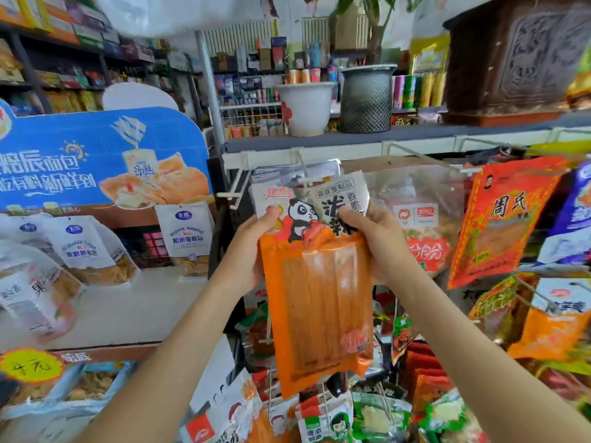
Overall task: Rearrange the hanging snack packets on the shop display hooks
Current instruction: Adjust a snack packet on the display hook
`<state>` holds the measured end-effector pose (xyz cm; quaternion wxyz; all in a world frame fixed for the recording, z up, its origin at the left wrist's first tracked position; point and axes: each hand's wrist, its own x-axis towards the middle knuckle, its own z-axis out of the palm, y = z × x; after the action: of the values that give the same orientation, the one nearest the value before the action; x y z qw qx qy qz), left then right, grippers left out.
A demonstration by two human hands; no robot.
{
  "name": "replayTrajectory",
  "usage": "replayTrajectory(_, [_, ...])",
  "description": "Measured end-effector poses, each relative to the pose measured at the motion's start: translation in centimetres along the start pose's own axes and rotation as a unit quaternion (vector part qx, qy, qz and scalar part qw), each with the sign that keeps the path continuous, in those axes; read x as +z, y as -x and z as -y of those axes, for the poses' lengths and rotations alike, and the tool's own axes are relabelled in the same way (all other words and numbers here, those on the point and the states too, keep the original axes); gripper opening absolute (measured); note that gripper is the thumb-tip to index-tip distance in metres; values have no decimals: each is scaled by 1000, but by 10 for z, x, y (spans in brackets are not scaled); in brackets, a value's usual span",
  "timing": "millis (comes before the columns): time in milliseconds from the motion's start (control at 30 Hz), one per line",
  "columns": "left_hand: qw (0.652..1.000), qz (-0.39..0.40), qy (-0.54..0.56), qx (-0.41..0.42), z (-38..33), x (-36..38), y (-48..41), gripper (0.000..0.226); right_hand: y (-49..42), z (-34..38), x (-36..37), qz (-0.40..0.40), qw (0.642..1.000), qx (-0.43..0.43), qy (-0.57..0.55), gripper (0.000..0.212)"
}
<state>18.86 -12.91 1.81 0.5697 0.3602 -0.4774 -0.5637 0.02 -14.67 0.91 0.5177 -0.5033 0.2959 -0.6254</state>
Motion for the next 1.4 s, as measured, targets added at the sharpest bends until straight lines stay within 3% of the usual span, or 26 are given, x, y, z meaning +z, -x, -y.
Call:
replayTrajectory(200, [989,106,-78,-74,4,-5,18,48,14,16,10,-46,999,-22,5,14])
replayTrajectory(300, [984,147,-90,-36,4,-6,22,28,19,22,11,-49,998,-23,13,10])
replayTrajectory(400, [977,197,-70,-28,4,-5,26,32,25,27,6,2,1000,-30,10,13])
replayTrajectory(533, [970,225,-61,-62,13,-9,23,63,32,31,-7,86,996,-12,29,20])
replayTrajectory(633, [971,206,-69,-104,26,-6,22,44,35,23,-22,97,994,22,50,30])
replayTrajectory(833, [967,182,-105,-142,48,22,16,26,46,10,-63,6,997,45,60,30])
replayTrajectory(933, [976,152,-129,-93,54,41,5,47,62,9,-92,-23,995,71,61,28])
replayTrajectory(1000, [965,138,-217,-49,63,59,-2,59,75,11,-114,-45,992,89,77,23])
replayTrajectory(1167, [951,177,-254,-29,100,134,5,23,111,28,-184,-119,982,83,116,16])
replayTrajectory(1233, [942,193,-271,-37,113,172,13,15,128,40,-216,-143,973,64,168,20])
replayTrajectory(1400, [905,256,-340,-11,153,277,35,28,178,75,-307,-170,926,21,338,43])
